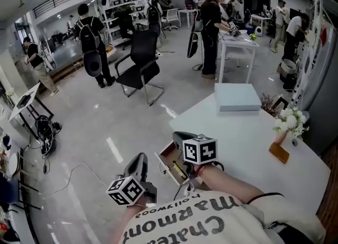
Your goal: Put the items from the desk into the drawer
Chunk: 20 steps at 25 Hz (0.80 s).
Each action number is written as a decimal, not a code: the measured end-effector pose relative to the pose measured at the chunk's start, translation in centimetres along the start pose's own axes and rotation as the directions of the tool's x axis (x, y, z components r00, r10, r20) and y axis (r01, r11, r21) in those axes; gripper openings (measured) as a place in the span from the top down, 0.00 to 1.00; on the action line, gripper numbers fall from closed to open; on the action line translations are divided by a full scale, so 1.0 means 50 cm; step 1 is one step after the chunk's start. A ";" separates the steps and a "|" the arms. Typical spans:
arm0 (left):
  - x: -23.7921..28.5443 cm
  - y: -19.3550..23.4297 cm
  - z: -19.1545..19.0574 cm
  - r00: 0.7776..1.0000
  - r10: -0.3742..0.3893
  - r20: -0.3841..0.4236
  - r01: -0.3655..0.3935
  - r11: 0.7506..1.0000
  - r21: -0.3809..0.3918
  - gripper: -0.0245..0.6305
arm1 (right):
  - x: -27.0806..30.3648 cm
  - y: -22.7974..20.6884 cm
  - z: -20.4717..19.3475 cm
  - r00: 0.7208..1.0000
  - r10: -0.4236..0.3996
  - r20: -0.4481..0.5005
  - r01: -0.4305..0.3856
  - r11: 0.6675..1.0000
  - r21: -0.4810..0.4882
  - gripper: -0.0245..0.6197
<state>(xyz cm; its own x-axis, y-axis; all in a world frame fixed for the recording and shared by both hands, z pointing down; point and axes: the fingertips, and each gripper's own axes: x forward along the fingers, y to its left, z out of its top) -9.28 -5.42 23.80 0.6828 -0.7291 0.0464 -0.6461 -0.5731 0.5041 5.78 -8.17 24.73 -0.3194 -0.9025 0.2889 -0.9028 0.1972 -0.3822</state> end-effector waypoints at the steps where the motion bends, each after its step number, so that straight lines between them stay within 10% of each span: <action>1: 0.008 -0.007 -0.002 1.000 -0.002 -0.004 0.002 1.000 0.005 0.96 | 0.000 -0.011 0.008 1.000 0.002 0.006 -0.002 1.000 -0.003 0.96; 20: 0.087 -0.041 -0.038 0.997 0.073 0.021 -0.073 0.997 0.018 0.96 | -0.038 -0.163 0.030 1.000 -0.025 -0.011 0.025 0.998 -0.057 0.96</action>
<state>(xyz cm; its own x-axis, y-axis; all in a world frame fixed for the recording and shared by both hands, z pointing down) -4.33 -6.69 24.61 0.6266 -0.7766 0.0653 -0.7006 -0.5246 0.4837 14.17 -8.66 25.99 -0.2997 -0.9030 0.3079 -0.9253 0.1964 -0.3245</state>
